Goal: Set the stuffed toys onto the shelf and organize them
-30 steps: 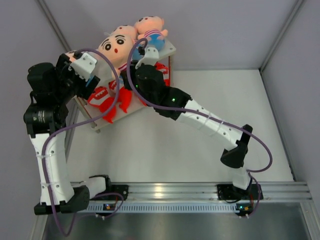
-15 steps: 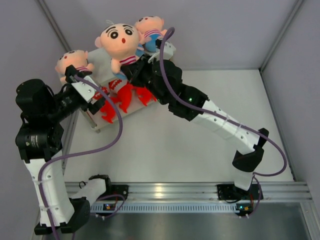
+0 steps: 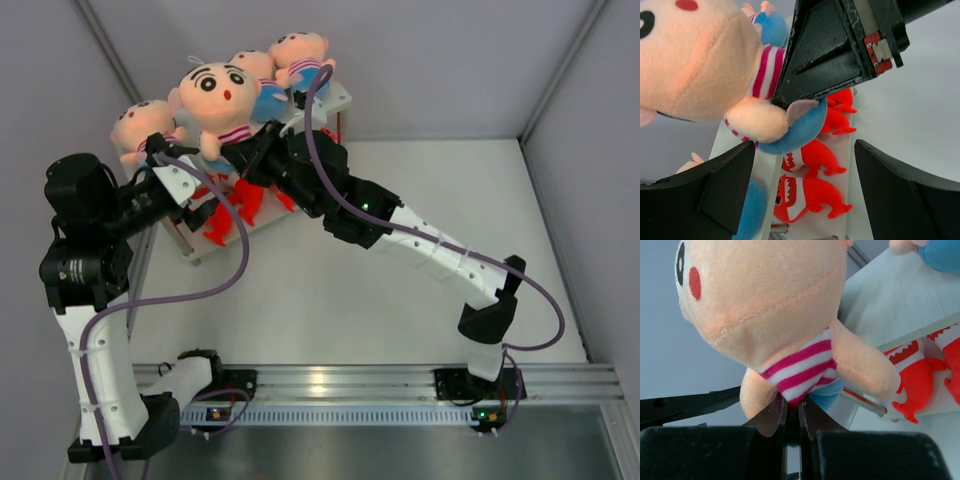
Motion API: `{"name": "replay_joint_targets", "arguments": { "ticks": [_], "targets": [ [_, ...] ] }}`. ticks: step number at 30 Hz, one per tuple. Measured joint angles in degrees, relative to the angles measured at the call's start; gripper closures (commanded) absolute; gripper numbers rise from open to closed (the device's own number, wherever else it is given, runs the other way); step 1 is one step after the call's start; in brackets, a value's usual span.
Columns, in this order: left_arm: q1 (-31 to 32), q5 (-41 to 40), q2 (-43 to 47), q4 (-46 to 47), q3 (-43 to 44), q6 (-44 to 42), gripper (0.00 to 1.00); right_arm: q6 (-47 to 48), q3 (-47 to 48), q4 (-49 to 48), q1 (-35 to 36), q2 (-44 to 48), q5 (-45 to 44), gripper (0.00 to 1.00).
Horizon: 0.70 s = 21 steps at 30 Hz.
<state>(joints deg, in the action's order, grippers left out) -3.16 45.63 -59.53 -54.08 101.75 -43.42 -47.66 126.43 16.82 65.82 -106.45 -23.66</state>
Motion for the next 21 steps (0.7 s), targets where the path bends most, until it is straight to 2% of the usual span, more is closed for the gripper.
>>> {"name": "replay_joint_targets", "arguments": {
  "ticks": [3,5,6,8,9,14,16,21],
  "targets": [
    [0.20,0.00,-0.04,-0.02,-0.20,-0.04,0.16,-0.63,0.02,-0.59,0.33,-1.05,0.83,1.00],
    [0.20,0.02,-0.15,-0.04,-0.20,-0.02,0.21,-1.03,0.13,-0.98,0.50,-1.66,0.92,1.00],
    [0.20,0.02,-0.26,-0.04,-0.20,0.00,0.30,-1.11,0.33,-0.96,0.55,-1.92,0.92,1.00],
    [0.17,-0.09,-0.39,0.04,-0.20,0.00,0.42,-1.46,0.83,-0.83,0.57,-2.36,1.03,1.00],
    [0.17,-0.35,-0.50,0.07,-0.20,-0.24,0.57,-1.49,1.22,-0.87,0.57,-2.60,1.05,1.00],
    [0.09,-1.90,-0.90,0.94,-0.20,-0.63,0.94,-1.38,1.53,-0.59,0.61,-2.82,1.05,1.00],
    [0.09,-1.90,-1.03,0.94,-0.17,-0.63,1.00,-1.20,1.53,-0.52,0.61,-2.82,0.98,1.00],
    [0.07,-1.79,-1.51,0.92,0.28,-0.13,1.00,-1.18,1.53,-0.63,0.61,-2.82,0.98,1.00]
  ]
}}
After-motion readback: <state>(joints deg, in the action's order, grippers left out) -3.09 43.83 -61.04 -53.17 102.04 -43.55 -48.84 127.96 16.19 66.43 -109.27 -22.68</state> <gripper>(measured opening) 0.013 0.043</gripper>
